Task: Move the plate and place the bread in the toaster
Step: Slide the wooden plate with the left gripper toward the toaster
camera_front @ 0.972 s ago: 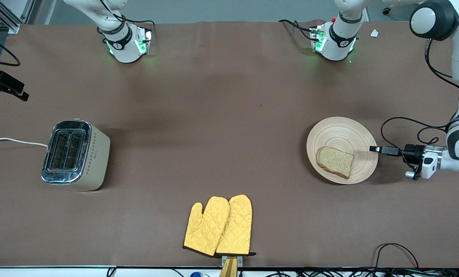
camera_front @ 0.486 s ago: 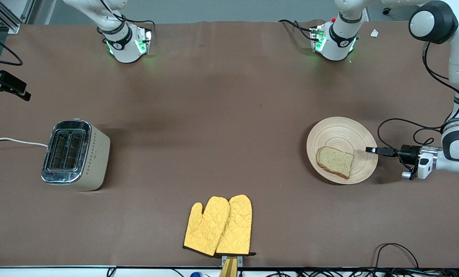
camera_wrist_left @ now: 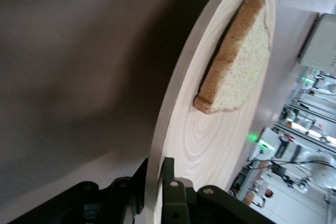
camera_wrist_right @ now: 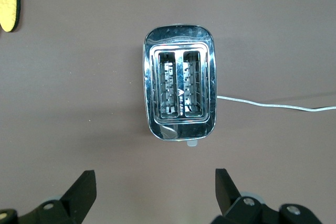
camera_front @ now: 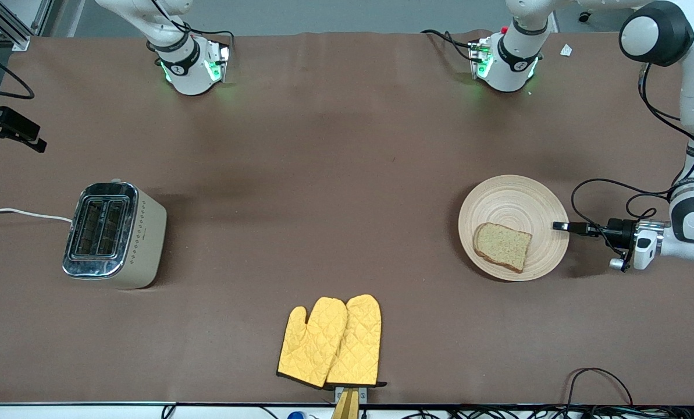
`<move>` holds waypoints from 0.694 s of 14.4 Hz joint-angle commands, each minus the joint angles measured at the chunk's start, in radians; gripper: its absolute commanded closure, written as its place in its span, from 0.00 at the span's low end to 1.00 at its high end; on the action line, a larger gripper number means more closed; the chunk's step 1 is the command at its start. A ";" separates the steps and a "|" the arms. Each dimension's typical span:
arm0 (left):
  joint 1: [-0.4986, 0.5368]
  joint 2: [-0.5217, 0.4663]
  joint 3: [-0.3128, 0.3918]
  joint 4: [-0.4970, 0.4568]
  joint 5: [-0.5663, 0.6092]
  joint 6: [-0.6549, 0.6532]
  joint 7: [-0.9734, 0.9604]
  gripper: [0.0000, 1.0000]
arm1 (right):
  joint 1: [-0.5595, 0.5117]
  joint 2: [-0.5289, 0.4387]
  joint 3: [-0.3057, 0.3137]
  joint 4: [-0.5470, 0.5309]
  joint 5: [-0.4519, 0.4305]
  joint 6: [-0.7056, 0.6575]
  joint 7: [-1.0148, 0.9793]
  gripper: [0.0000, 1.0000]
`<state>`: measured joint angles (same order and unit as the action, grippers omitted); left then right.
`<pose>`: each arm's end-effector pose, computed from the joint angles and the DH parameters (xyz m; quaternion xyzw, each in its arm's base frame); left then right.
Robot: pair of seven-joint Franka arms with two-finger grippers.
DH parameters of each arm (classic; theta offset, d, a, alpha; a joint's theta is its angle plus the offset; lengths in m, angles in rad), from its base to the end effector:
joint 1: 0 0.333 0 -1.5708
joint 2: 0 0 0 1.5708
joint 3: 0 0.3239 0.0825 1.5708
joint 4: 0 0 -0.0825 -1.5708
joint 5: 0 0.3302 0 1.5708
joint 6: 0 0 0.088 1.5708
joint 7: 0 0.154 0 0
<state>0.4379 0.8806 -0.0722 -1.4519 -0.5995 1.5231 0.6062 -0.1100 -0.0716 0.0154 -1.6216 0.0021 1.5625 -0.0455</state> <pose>0.5614 0.1252 0.1634 0.8753 -0.0011 -0.1881 0.4454 0.4754 -0.0445 0.5984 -0.9997 0.0245 -0.0063 0.0001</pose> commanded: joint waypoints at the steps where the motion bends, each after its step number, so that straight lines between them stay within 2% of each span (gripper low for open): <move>1: -0.005 -0.017 -0.005 -0.013 -0.087 -0.107 -0.014 1.00 | 0.007 -0.022 -0.005 -0.018 0.010 0.007 0.007 0.00; 5: -0.013 -0.016 -0.067 -0.008 -0.129 -0.127 -0.011 1.00 | 0.007 -0.022 -0.005 -0.020 0.009 0.010 0.007 0.00; 10: -0.168 -0.019 -0.086 -0.005 -0.226 -0.106 -0.017 1.00 | 0.009 -0.022 -0.002 -0.020 0.010 0.011 0.009 0.00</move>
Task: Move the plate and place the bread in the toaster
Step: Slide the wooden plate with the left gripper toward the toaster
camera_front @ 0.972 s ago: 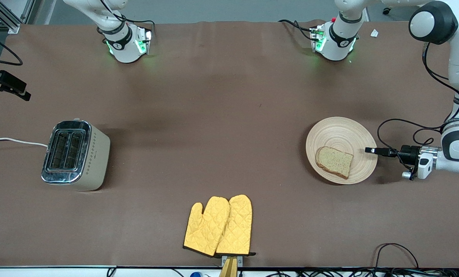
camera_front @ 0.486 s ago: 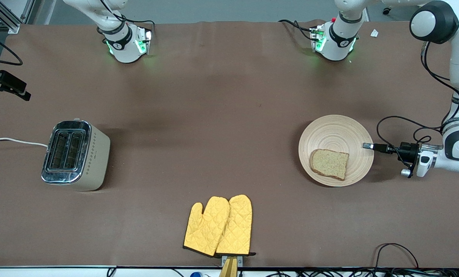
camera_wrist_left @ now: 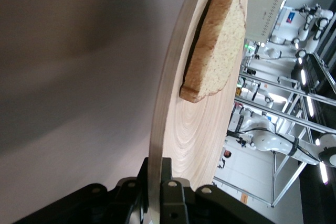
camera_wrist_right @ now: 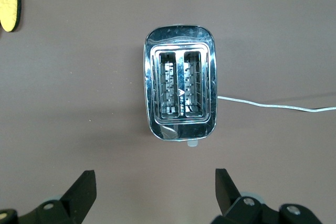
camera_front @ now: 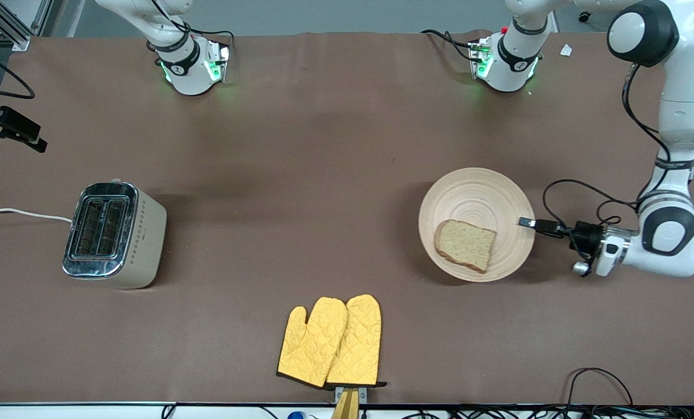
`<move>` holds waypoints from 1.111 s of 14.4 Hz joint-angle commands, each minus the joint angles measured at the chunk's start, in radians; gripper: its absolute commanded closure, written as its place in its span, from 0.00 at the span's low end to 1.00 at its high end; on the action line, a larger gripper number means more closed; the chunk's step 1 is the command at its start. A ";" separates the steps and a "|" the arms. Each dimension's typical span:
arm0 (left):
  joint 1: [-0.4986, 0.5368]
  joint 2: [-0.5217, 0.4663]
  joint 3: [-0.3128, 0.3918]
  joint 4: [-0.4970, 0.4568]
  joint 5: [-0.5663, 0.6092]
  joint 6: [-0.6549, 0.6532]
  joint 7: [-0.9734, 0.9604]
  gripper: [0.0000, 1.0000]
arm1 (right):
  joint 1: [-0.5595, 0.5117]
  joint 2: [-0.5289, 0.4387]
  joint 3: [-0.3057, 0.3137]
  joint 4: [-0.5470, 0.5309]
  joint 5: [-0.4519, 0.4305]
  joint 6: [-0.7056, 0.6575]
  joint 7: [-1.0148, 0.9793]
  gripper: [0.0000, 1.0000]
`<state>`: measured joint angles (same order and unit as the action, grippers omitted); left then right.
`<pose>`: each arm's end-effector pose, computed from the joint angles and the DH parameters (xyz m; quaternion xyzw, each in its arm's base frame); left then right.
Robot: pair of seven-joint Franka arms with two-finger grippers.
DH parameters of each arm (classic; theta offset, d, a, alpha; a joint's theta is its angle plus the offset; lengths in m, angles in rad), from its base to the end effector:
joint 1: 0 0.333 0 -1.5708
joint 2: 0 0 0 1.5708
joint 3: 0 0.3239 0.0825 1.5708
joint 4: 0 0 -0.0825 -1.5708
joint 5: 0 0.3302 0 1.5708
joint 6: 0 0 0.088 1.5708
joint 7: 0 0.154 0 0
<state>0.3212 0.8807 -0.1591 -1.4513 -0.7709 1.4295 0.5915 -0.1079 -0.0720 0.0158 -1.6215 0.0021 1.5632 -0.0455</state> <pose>0.5804 -0.0065 0.1955 0.8140 -0.0629 -0.2134 0.5365 0.4755 -0.0433 0.5987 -0.9997 0.0233 -0.0069 0.0000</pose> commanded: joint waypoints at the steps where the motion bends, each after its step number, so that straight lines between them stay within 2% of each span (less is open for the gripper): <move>1: -0.095 -0.019 0.001 -0.009 -0.086 0.021 -0.004 1.00 | 0.007 -0.020 -0.004 -0.021 0.009 0.012 0.010 0.00; 4: -0.212 -0.011 0.001 -0.006 -0.169 0.113 -0.007 1.00 | 0.007 -0.020 -0.002 -0.024 0.010 0.021 0.010 0.00; 9: -0.428 -0.005 0.003 -0.012 -0.338 0.348 -0.077 1.00 | 0.007 -0.020 -0.004 -0.040 0.010 0.038 0.010 0.00; 13: -0.566 0.021 0.003 -0.011 -0.484 0.503 -0.088 1.00 | 0.007 -0.017 -0.004 -0.044 0.010 0.046 0.022 0.00; 16: -0.632 0.024 0.003 -0.009 -0.548 0.572 -0.090 1.00 | 0.005 -0.015 -0.004 -0.044 0.010 0.046 0.026 0.00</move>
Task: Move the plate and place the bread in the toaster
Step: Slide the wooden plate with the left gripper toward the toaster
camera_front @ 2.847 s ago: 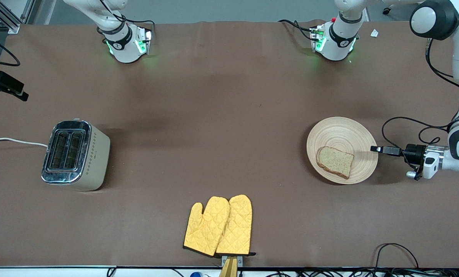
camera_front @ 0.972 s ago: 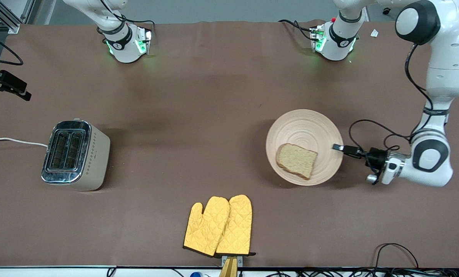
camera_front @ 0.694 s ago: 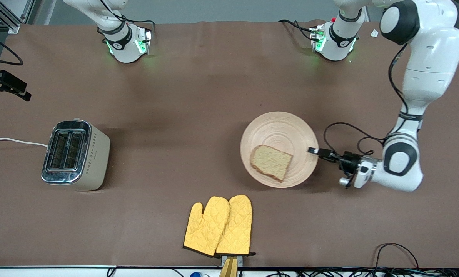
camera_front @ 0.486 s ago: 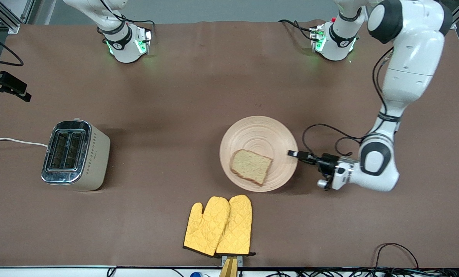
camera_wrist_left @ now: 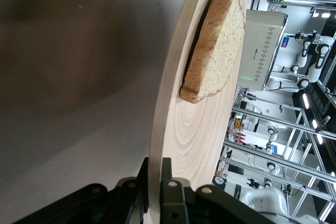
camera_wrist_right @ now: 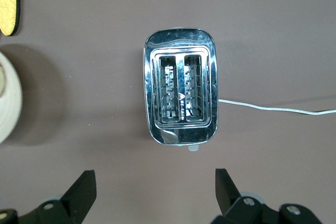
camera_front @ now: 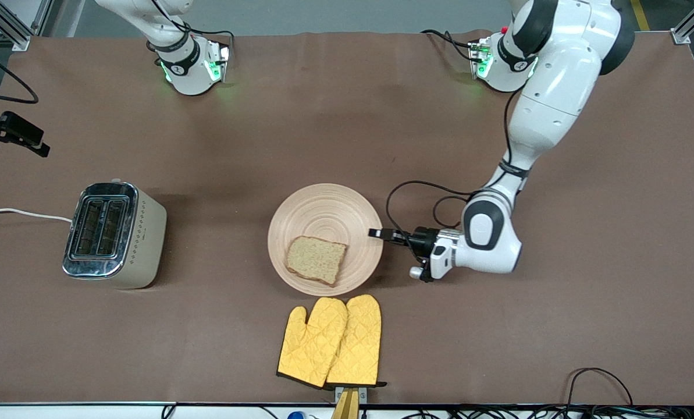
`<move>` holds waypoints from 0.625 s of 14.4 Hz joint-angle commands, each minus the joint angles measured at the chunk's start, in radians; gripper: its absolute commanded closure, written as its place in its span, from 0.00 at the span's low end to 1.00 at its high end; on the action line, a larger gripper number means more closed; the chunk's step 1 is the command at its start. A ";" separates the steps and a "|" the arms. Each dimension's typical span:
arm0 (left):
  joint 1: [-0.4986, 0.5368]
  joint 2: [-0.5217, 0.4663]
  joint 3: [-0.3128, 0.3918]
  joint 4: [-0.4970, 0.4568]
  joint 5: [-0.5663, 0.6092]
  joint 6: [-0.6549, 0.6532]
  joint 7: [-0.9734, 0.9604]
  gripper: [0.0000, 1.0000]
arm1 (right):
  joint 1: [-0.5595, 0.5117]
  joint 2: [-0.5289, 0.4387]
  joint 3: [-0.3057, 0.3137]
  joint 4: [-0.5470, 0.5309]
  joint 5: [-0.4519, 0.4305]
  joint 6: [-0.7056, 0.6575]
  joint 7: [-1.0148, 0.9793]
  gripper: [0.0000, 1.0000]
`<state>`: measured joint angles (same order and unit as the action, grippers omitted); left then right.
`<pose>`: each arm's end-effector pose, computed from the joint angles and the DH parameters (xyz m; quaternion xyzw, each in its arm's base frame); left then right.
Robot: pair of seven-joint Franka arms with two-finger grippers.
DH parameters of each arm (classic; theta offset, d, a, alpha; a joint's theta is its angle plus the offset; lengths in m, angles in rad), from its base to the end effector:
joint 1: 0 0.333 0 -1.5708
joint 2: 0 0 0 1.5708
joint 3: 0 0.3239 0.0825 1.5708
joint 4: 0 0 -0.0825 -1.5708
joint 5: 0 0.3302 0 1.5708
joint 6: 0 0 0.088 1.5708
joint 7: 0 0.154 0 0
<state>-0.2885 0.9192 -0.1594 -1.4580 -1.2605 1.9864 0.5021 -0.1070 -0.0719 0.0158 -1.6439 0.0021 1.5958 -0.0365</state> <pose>0.5773 -0.3652 0.1755 0.8272 -0.0322 -0.1441 0.5422 0.4790 -0.0432 0.5922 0.9996 -0.0274 0.0119 0.0003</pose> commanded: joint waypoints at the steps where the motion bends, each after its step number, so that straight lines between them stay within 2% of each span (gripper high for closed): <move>1: -0.040 -0.010 0.003 -0.002 -0.078 0.034 0.001 1.00 | 0.004 -0.016 -0.004 -0.022 0.010 0.013 0.017 0.00; 6: -0.115 0.030 0.003 0.001 -0.158 0.106 0.004 1.00 | 0.004 -0.011 -0.005 -0.011 0.010 0.012 0.017 0.00; 9: -0.173 0.056 0.001 0.013 -0.177 0.192 0.004 1.00 | 0.004 -0.011 -0.005 -0.011 0.010 0.015 0.017 0.00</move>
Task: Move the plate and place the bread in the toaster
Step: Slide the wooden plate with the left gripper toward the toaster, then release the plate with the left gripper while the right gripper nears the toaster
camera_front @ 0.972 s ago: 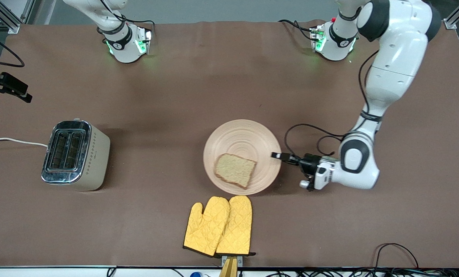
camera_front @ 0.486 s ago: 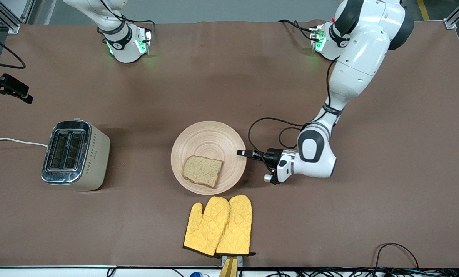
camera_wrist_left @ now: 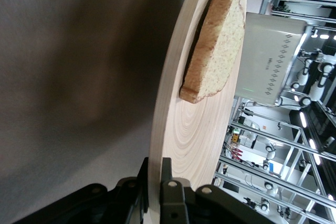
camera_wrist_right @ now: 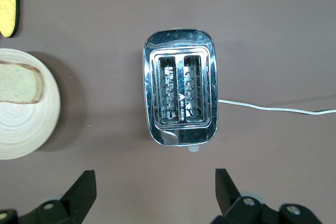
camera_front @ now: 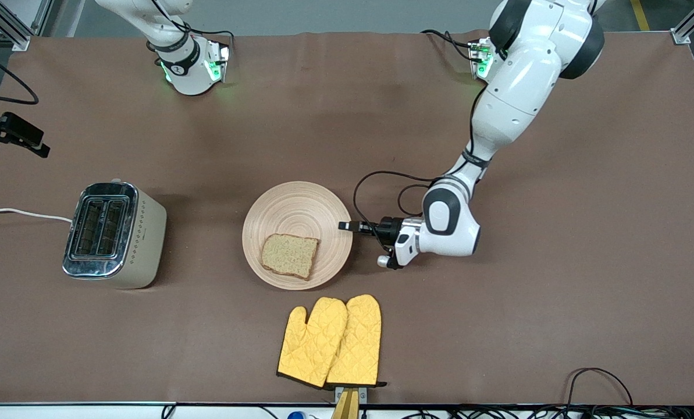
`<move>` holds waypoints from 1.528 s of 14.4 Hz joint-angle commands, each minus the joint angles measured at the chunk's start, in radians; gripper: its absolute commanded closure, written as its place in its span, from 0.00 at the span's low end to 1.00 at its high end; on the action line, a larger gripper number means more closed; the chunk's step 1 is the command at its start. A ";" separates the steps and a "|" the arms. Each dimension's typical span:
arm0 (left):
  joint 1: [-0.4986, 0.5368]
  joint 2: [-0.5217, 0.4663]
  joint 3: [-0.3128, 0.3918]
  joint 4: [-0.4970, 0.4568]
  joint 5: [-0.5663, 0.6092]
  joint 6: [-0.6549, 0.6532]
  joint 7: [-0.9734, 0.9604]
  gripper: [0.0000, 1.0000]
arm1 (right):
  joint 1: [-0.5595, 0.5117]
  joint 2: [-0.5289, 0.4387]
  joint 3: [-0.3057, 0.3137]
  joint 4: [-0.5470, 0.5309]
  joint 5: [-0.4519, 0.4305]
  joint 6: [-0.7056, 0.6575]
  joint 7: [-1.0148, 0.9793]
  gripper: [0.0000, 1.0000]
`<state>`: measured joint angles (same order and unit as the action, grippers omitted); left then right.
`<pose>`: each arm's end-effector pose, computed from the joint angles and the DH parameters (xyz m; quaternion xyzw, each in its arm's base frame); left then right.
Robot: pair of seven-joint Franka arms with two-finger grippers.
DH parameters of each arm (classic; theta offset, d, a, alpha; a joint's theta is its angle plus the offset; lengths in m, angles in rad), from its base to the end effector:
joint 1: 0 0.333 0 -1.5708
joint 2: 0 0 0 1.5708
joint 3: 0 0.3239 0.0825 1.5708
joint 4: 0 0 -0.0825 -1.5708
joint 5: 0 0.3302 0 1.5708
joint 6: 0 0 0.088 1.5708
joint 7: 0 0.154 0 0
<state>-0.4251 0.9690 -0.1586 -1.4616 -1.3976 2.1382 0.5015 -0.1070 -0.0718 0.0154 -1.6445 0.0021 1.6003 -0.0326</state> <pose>0.5427 -0.4308 0.1401 0.8331 0.0069 -0.1402 0.5350 0.4797 -0.0435 0.5923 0.9995 -0.0295 0.0138 0.0004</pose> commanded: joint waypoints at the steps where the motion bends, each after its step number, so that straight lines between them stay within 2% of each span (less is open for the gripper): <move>1: -0.046 0.016 0.001 0.023 -0.047 0.051 0.003 1.00 | 0.003 -0.010 -0.003 -0.012 0.010 0.009 0.013 0.00; 5: -0.050 0.016 0.002 0.024 -0.052 0.052 0.002 0.98 | 0.012 0.004 -0.003 -0.015 0.010 -0.002 0.013 0.00; 6: -0.050 0.016 0.001 0.024 -0.052 0.052 0.002 0.82 | 0.015 0.013 -0.003 -0.015 0.010 0.001 0.013 0.00; 8: -0.053 0.010 0.002 0.024 -0.046 0.058 -0.024 0.10 | 0.047 0.030 -0.002 -0.015 0.012 0.010 0.014 0.00; 9: -0.066 -0.001 0.005 0.024 -0.035 0.080 -0.046 0.00 | 0.064 0.035 -0.003 -0.015 0.012 0.013 0.017 0.00; 11: -0.057 -0.032 0.017 0.006 0.001 0.091 -0.096 0.00 | 0.096 0.075 -0.003 -0.017 0.012 0.045 0.054 0.00; 14: -0.032 -0.062 0.019 0.009 0.237 0.089 -0.282 0.00 | 0.171 0.133 -0.002 -0.017 0.013 0.095 0.140 0.00; 18: 0.040 -0.107 0.024 -0.023 0.431 0.045 -0.333 0.00 | 0.283 0.255 -0.002 -0.018 0.032 0.225 0.241 0.00; 22: 0.170 -0.200 0.022 -0.051 0.831 -0.056 -0.480 0.00 | 0.386 0.386 -0.003 -0.017 0.041 0.415 0.353 0.00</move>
<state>-0.3024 0.8624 -0.1371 -1.4569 -0.7030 2.1474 0.0752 0.2332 0.2591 0.0228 -1.6699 0.0235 1.9477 0.2666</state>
